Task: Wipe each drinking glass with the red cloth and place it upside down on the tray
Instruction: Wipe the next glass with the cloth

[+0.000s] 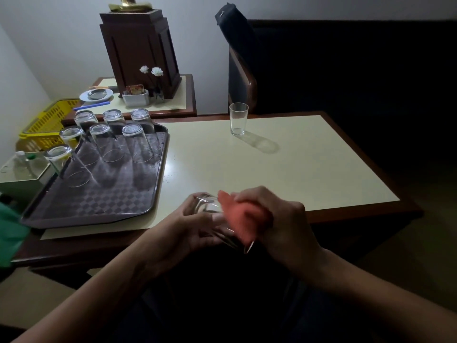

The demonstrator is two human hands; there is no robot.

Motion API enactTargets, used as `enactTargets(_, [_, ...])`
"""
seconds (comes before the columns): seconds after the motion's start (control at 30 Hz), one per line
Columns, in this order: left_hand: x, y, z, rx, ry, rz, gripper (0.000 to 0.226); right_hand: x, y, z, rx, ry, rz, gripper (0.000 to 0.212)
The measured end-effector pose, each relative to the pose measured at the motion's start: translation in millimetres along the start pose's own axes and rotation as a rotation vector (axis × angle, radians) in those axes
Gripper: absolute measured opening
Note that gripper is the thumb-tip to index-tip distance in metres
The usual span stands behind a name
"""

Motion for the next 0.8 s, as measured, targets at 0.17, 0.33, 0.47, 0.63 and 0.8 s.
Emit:
enactTargets(0.17, [13,30,-3,-0.675,0.005,-0.458,0.064,0,15,-8,-0.754,-0.244,-0.881,0.009])
enactTargets(0.33, [17,29,-5,-1.161,0.142,-0.699,0.069,4,13,-1,-0.881,-0.558,-1.153,0.031])
enactTargets(0.47, [11,34,10,-0.953,0.286,-0.582,0.065,-5,20,17,-0.850,-0.463,-1.074,0.039])
enactTargets(0.63, [4,29,17,-0.378,0.364,-0.212,0.060,-26,24,27,-0.799,-0.048,-0.895,0.034])
enactTargets(0.8, [-2,11,1,0.054,0.285,0.034,0.040,-31,16,-12,-0.718,-0.066,-0.771,0.041])
Point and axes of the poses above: each hand's wrist, its own x-axis away from the middle knuckle, its own z-axis out of the back of the hand, y = z × x, the point moved 3 cm from there along -x, towards the middle knuckle, and after that the axes turned 2 degrees about x, right-handed, at the moved point
